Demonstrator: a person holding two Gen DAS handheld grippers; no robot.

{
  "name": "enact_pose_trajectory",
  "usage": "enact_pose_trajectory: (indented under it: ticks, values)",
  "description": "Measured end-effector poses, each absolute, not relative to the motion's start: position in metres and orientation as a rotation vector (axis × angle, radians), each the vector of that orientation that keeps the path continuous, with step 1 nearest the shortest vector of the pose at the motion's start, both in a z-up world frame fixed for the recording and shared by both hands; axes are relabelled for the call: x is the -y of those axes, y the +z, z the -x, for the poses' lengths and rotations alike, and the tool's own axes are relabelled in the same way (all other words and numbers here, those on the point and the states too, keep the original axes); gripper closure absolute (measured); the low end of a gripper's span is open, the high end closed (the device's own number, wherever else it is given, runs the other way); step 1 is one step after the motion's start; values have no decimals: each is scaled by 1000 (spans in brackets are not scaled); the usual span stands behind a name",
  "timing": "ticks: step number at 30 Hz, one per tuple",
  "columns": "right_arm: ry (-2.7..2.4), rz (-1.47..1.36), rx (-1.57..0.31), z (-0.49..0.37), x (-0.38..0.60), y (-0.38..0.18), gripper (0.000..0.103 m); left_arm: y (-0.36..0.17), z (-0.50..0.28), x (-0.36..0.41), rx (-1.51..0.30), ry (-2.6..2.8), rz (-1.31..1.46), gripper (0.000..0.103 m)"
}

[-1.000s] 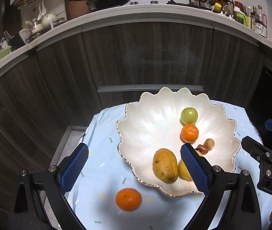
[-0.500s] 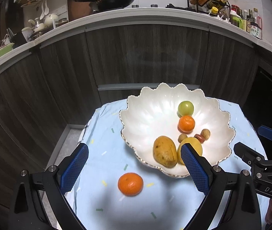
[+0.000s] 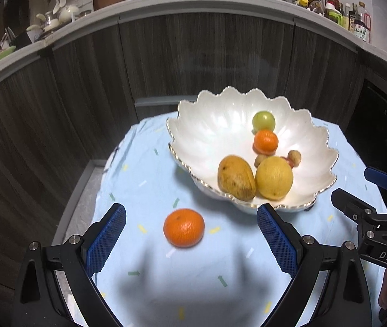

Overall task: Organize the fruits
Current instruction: 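Withdraw both open tools toward the last mandarin and red date, then close the left tool on the mandarin while the right tool grasps the red date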

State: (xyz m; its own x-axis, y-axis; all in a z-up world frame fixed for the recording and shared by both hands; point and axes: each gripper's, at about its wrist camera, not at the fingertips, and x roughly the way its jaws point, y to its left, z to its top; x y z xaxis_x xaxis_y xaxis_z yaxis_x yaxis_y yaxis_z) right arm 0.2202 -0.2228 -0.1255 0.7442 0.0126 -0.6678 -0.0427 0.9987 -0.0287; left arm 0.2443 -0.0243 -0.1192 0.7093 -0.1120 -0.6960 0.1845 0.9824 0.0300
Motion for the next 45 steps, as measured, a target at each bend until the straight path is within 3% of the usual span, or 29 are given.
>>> enact_pose_trajectory:
  ticks: [18, 22, 34, 38, 42, 45]
  values:
    - [28, 72, -784, -239, 218, -169, 17, -159, -262, 16, -820, -134, -107, 13]
    - [37, 81, -798, -240, 215, -175, 27, -165, -267, 15, -829, -145, -98, 18]
    - [25, 94, -836, -256, 220, -191, 43, -185, -279, 19, -861, -143, -92, 20]
    - [24, 88, -844, -261, 221, -195, 46, -190, -284, 18, -876, -146, -79, 23]
    - [32, 63, -875, -266, 224, -202, 60, -194, -287, 18, -885, -148, -76, 30]
    - [33, 55, -874, -268, 225, -201, 61, -196, -288, 19, -893, -151, -77, 36]
